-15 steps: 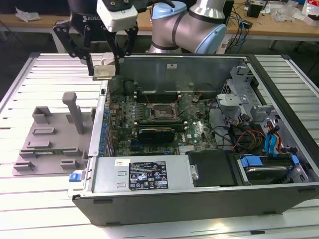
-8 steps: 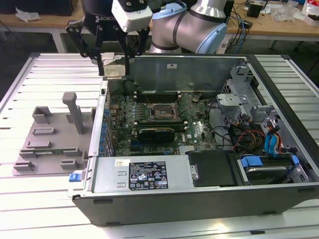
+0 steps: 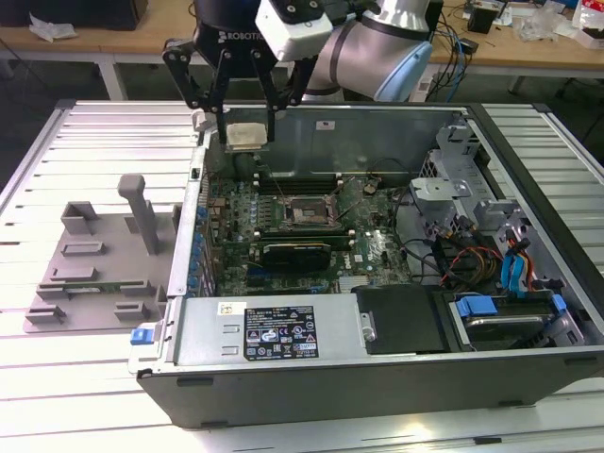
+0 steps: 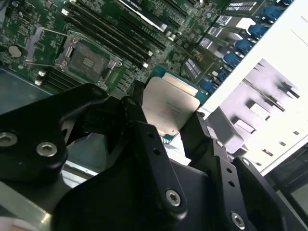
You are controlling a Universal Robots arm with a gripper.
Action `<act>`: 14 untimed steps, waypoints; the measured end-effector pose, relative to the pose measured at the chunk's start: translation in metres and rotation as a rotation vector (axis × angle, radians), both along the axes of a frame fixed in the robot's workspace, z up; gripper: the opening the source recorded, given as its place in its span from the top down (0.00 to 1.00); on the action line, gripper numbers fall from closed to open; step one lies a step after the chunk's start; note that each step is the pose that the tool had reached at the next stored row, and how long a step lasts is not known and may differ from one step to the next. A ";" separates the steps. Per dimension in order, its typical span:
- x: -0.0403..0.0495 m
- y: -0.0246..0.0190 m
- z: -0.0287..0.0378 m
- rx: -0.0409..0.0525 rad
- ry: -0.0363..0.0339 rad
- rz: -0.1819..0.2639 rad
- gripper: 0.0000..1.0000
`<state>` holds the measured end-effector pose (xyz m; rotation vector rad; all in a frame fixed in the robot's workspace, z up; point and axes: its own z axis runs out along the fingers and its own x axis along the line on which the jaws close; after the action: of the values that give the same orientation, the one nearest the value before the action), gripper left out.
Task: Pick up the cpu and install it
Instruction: 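Pick up the cpu and move it towards the insertion slot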
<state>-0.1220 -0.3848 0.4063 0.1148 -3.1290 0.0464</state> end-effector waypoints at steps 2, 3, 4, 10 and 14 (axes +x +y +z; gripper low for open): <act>0.0038 0.0000 0.0000 0.0001 0.0000 0.000 0.45; 0.0051 0.0000 0.0000 0.0000 0.0000 0.000 0.45; 0.0076 0.0000 0.0000 0.0000 0.0000 0.000 0.45; 0.0232 0.0000 0.0000 0.0001 0.0000 0.000 0.45; 0.0357 0.0000 -0.0001 0.0001 0.0000 0.000 0.45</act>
<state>-0.0863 -0.3848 0.4062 0.1145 -3.1290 0.0461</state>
